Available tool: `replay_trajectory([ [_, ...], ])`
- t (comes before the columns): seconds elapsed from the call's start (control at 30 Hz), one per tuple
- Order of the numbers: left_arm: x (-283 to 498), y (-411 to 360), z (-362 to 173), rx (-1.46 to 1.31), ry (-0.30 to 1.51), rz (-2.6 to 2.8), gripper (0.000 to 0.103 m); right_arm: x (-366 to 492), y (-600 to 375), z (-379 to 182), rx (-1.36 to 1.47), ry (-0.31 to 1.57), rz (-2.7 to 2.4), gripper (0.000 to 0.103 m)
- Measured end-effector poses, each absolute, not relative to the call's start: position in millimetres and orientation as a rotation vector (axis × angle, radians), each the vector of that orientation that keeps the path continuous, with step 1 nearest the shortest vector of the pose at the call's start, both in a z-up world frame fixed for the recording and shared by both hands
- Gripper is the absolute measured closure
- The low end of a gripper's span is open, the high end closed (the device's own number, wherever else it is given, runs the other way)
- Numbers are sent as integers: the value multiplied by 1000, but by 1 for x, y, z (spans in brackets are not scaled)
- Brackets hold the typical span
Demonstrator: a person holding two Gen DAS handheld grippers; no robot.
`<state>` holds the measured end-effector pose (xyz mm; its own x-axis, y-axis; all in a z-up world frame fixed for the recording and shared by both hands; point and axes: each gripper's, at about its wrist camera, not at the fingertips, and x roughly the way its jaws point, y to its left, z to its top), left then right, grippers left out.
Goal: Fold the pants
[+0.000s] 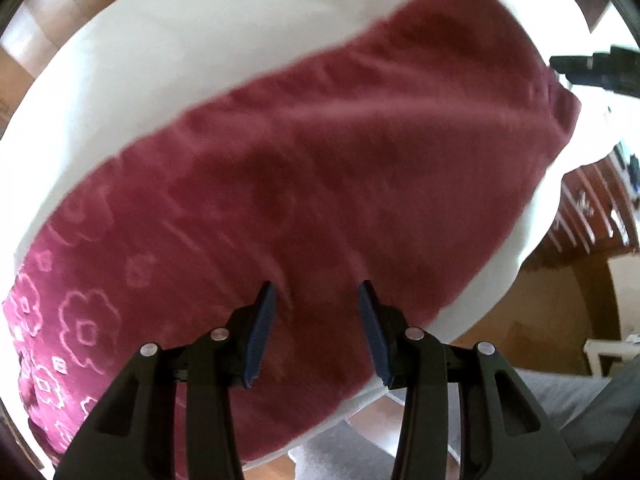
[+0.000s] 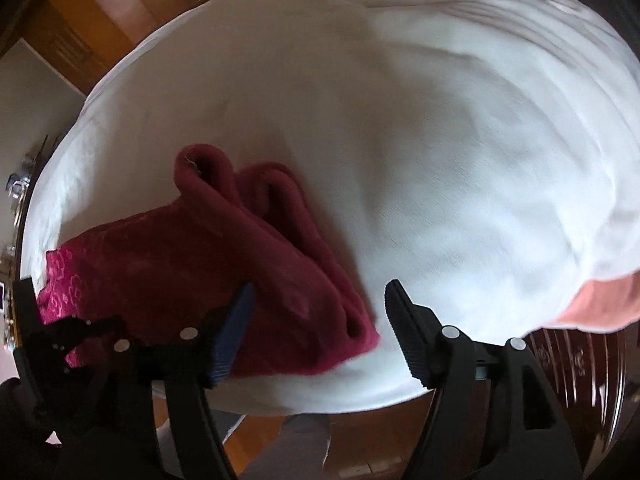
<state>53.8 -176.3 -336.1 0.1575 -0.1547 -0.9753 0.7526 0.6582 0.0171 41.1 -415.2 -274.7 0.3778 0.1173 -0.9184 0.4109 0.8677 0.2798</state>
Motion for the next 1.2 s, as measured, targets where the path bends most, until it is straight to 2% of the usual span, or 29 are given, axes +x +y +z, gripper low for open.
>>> replay_trajectory([
  [0.33, 77, -146, -310, 491, 1247, -640, 59, 102, -387, -309, 468, 1248, -123, 35],
  [0.43, 79, -131, -309, 481, 1263, -612, 59, 109, -384, -314, 471, 1256, -134, 51],
  [0.5, 79, -120, -310, 462, 1280, -586, 59, 111, -383, -316, 481, 1262, -127, 67],
  [0.57, 76, -101, -312, 435, 1297, -561, 59, 114, -382, -317, 505, 1269, -104, 79],
  [0.6, 80, -95, -311, 423, 1302, -551, 59, 115, -381, -316, 519, 1272, -93, 81],
  [0.9, 126, -18, -284, 261, 1312, -447, 59, 103, -379, -261, 638, 1192, 44, 84],
  [1.2, 163, 79, -266, 159, 1300, -368, 59, 109, -324, -212, 701, 1119, 188, 84],
])
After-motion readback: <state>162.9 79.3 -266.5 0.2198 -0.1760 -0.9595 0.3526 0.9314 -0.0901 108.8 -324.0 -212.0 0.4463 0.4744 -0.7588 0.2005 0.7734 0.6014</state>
